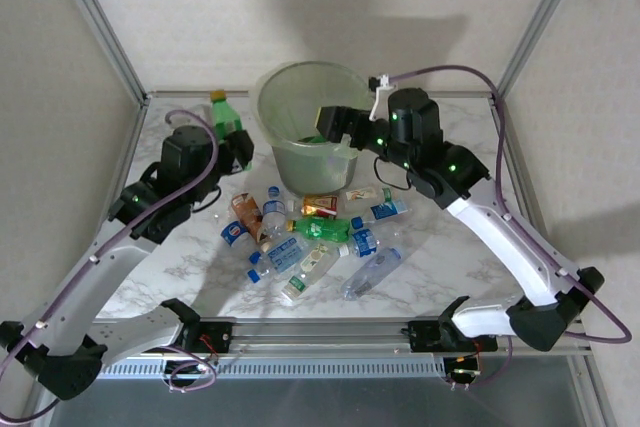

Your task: Put the plastic bottles in the bin

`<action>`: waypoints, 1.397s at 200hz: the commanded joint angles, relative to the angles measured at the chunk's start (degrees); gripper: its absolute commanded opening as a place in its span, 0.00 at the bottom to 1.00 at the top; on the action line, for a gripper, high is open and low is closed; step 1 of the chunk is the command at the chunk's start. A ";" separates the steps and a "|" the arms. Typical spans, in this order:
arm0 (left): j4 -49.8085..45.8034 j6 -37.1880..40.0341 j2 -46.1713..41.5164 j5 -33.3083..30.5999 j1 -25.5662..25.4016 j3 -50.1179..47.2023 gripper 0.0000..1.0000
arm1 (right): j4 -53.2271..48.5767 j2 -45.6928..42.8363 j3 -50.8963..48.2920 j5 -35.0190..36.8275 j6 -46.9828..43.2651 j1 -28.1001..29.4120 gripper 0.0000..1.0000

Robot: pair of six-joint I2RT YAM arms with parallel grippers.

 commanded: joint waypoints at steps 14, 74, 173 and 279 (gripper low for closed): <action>8.79 15.30 9.32 3.42 -0.56 13.07 0.62 | -6.32 1.55 6.67 6.26 0.24 -0.59 0.92; 8.34 16.89 29.87 5.26 -0.37 29.74 0.61 | -14.07 -6.70 -5.42 17.27 9.40 -6.51 0.92; 6.30 12.94 40.32 11.26 0.85 31.93 0.61 | -20.48 -18.47 -29.69 18.64 18.53 -12.94 0.92; 3.17 12.58 41.44 12.48 1.12 27.65 0.68 | -19.95 -16.92 -34.21 14.94 19.31 -14.86 0.91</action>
